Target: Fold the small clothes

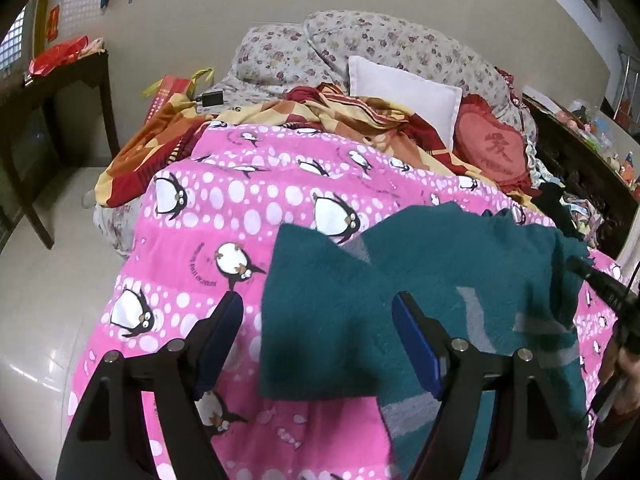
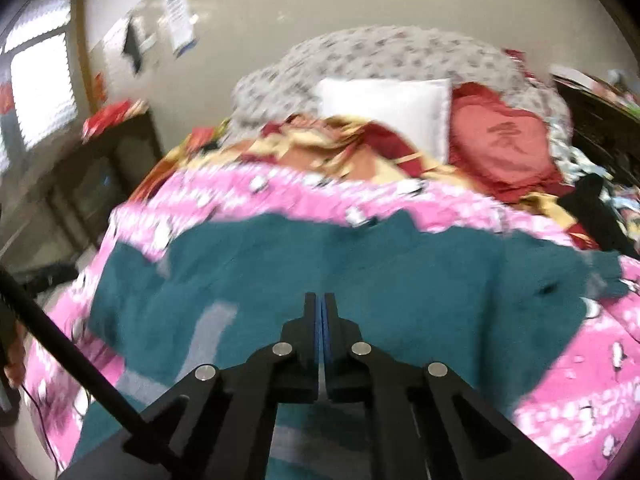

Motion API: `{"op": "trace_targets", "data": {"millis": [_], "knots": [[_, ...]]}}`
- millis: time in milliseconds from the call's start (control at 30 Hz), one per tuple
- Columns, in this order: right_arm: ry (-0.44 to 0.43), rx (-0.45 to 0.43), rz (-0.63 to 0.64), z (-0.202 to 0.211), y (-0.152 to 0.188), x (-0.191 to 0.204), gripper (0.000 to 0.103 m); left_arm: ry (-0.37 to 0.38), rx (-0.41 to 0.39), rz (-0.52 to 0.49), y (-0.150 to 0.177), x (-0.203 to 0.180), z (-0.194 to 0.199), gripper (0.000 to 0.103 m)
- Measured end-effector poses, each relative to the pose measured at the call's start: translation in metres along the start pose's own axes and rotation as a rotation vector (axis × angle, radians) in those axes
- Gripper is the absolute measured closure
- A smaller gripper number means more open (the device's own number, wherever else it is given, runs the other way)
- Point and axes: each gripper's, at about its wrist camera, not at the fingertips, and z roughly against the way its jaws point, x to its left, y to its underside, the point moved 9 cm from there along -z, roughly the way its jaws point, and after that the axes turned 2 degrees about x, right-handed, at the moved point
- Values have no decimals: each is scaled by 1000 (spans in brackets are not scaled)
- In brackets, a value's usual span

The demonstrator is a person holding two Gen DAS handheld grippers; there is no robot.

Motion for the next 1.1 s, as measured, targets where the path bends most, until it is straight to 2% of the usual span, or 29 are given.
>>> {"op": "trace_targets", "data": {"millis": [67, 133, 167, 200, 233, 267, 300, 400, 500, 600, 633, 667, 800, 900, 933, 1033, 1067, 1100], "knots": [[18, 14, -22, 1, -1, -17, 101, 4, 2, 2, -1, -2, -1, 27], [-74, 79, -50, -10, 7, -12, 100, 3, 3, 1, -1, -2, -1, 27], [-106, 80, -63, -13, 10, -7, 95, 5, 4, 2, -1, -3, -2, 27], [-147, 97, -68, -19, 16, 3, 86, 6, 6, 3, -1, -3, -2, 27], [-172, 123, -63, -27, 23, 13, 52, 3, 7, 4, -1, -3, -2, 27], [-186, 138, -53, -30, 28, 21, 27, 3, 8, 6, 0, -3, -2, 27], [-195, 152, -39, -35, 34, 30, 27, 3, 9, 9, 0, -3, -3, 27], [-210, 193, -1, -50, 47, 50, 30, -4, 15, 15, 2, 1, -4, 26], [-224, 228, 14, -65, 56, 65, 41, -8, 20, 28, 6, 7, -6, 26], [-214, 268, 42, -80, 68, 73, 68, -6, 32, 49, 10, 12, -9, 26], [-200, 256, 52, -80, 69, 73, 84, -5, 38, 55, 11, 13, -10, 26], [-215, 240, 49, -74, 68, 72, 94, -4, 42, 60, 11, 14, -11, 26], [-198, 130, 87, -44, 44, 63, 96, -10, 38, 58, 9, 15, -10, 26], [-119, 49, 106, -18, 20, 36, 96, -4, 29, 70, 6, 15, -9, 26], [-70, 26, 105, -11, 14, 20, 96, -3, 27, 71, 3, 15, -9, 26], [107, 24, 62, -10, 6, -34, 96, -5, 27, 58, 0, 9, -11, 26], [146, 41, 31, -14, 9, -56, 96, -4, 31, 51, 0, 5, -14, 26], [141, 58, 6, -18, 12, -65, 96, -2, 37, 42, -1, 0, -17, 26]]}}
